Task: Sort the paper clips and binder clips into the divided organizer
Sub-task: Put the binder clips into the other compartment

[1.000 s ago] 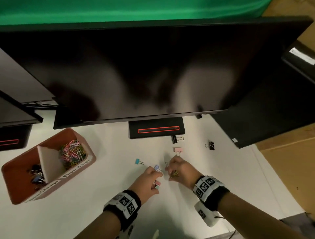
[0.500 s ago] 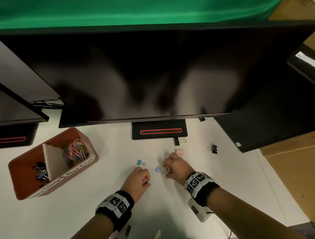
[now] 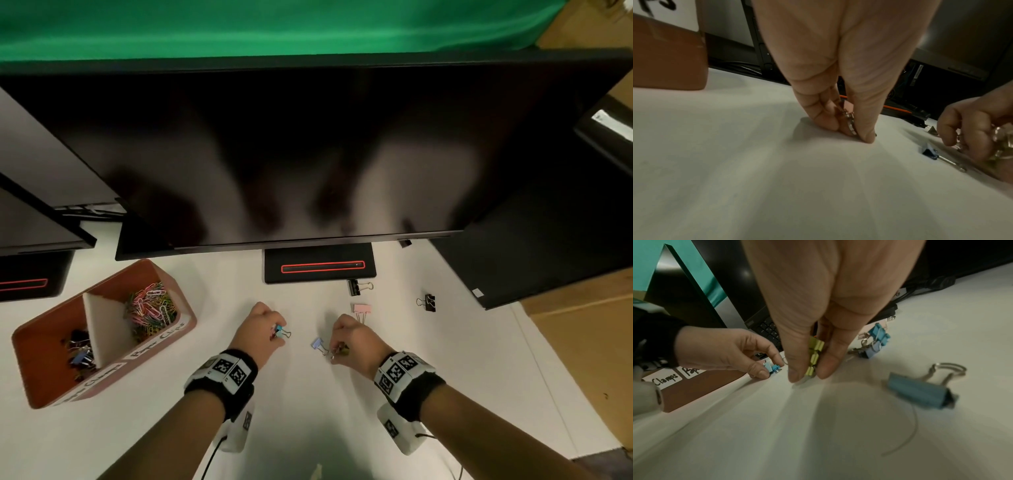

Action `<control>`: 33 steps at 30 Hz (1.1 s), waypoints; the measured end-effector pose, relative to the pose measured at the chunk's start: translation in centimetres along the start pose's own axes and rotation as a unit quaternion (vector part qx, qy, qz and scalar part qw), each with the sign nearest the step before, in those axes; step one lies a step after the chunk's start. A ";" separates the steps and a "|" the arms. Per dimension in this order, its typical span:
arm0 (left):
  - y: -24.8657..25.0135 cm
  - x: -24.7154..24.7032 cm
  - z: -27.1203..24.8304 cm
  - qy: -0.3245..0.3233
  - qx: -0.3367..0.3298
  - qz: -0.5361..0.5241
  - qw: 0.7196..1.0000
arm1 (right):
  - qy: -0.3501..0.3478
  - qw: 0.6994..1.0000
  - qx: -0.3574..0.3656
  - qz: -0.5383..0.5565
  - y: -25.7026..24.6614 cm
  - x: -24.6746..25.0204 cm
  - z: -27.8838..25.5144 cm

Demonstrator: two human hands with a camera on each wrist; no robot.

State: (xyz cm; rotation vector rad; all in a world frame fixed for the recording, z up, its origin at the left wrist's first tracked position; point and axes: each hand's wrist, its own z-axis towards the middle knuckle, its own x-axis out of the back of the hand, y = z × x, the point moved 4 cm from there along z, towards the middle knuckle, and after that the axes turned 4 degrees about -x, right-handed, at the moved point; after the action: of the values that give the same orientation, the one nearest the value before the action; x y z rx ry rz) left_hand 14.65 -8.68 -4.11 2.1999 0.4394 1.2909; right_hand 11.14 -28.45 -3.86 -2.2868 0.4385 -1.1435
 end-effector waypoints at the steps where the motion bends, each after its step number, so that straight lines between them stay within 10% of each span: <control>1: 0.0 0.0 0.0 0.001 -0.002 0.002 1.000 | 0.001 1.000 0.010 0.008 -0.2 0.0 0.0; 23: -3.9 3.3 -6.9 0.069 0.033 -0.132 0.988 | -0.070 0.990 0.048 -0.115 -6.1 -3.2 2.5; 33: -12.1 14.4 -16.4 0.268 0.124 -0.246 0.923 | -0.048 0.976 0.210 -0.001 -22.0 -5.4 5.2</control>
State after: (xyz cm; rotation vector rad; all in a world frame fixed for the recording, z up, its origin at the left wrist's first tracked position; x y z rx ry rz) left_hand 7.24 13.31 4.98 1.7089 1.3379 1.5849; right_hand 13.23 -6.46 3.26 -1.9586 0.1390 -1.0100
